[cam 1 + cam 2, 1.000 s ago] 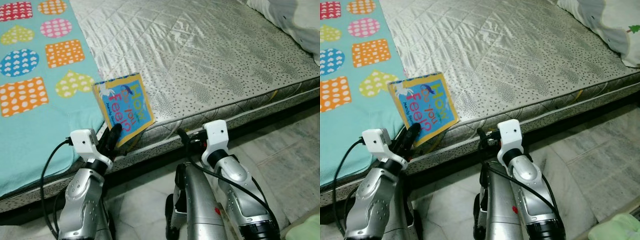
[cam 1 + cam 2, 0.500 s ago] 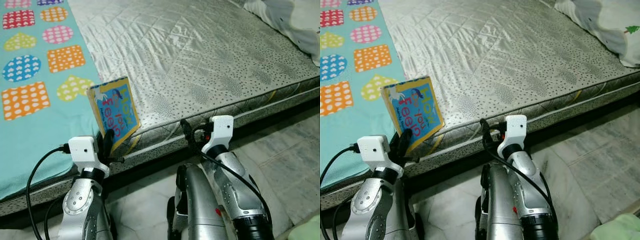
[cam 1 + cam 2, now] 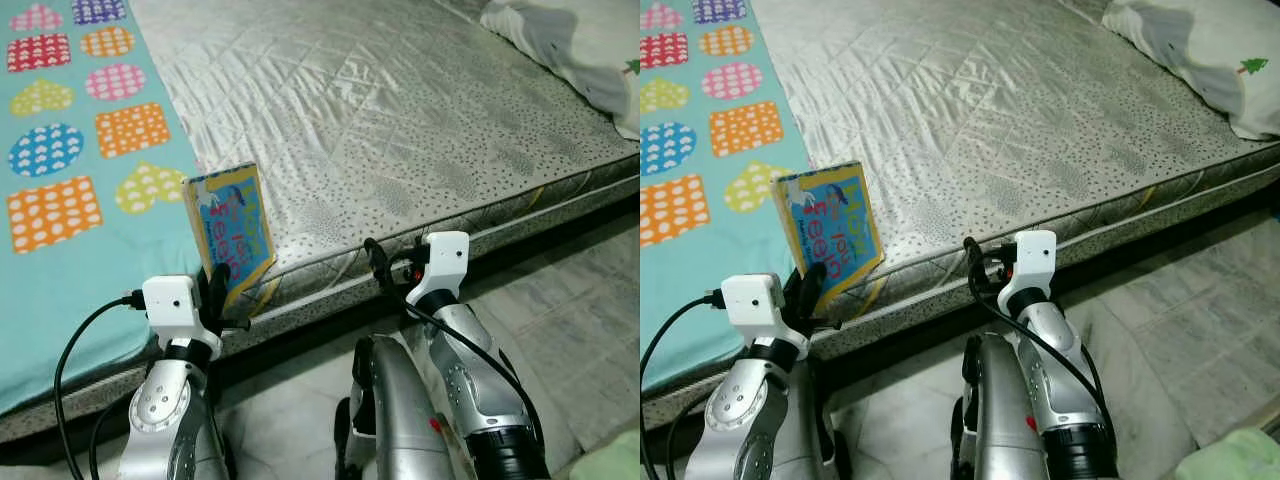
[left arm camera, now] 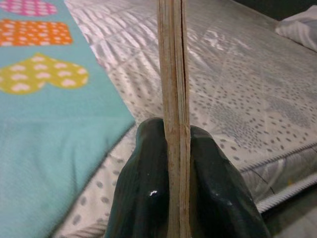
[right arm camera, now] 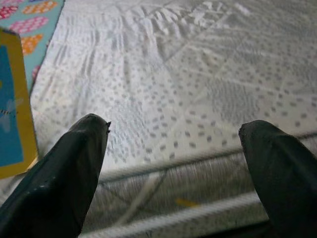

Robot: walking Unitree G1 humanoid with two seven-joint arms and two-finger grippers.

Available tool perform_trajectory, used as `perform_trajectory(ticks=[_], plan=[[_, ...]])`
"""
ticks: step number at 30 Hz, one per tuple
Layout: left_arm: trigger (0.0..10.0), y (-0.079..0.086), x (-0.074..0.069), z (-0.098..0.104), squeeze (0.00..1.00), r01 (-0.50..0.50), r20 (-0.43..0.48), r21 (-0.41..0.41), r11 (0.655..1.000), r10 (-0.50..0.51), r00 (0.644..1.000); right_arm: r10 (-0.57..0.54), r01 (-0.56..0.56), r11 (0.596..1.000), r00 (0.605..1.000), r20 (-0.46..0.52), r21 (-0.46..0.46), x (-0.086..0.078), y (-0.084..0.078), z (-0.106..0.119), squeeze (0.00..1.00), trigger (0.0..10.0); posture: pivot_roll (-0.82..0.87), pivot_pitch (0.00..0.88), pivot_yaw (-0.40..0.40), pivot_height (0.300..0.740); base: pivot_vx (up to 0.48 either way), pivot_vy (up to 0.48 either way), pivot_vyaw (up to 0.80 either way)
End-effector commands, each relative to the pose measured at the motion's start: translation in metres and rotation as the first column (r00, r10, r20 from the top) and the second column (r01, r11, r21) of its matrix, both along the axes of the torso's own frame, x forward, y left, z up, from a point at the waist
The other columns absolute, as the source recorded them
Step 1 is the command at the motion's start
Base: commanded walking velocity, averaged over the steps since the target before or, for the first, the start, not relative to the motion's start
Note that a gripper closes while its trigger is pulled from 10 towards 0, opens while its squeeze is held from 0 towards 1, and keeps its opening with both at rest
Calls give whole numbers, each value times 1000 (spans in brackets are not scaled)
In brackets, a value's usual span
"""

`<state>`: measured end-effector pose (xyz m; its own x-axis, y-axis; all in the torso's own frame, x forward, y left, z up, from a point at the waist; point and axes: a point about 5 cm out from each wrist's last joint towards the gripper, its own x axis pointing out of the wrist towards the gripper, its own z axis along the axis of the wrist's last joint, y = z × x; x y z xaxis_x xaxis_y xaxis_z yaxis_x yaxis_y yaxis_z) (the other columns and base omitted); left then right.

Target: Clean up the room

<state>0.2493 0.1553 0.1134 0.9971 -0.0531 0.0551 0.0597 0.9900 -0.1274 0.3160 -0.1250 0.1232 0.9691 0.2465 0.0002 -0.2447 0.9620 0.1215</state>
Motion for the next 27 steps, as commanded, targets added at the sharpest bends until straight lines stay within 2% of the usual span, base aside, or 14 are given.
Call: perform_trajectory(ticks=[1, 20, 27], plan=[[10000, 5, -2, -2, 0, -31, -12, 15, 999, 31, 999, -15, 15, 1000, 1000, -3, -2, 0, -5, -1, 0, 10000, 120, 190, -52, 610, 0, 0, 0], [10000, -3, 3, -2, 0, -13, -6, 15, 1000, 13, 1000, -47, 47, 998, 999, -7, -38, -1, -9, -7, 0, 10000, 114, 201, -50, 718, 0, 0, 0], [10000, -4, 4, -2, 0, -11, -5, 18, 1000, 11, 1000, -58, 58, 997, 998, 0, -47, 0, -11, -6, 0, 10000, 109, 204, -50, 740, 0, 0, 0]])
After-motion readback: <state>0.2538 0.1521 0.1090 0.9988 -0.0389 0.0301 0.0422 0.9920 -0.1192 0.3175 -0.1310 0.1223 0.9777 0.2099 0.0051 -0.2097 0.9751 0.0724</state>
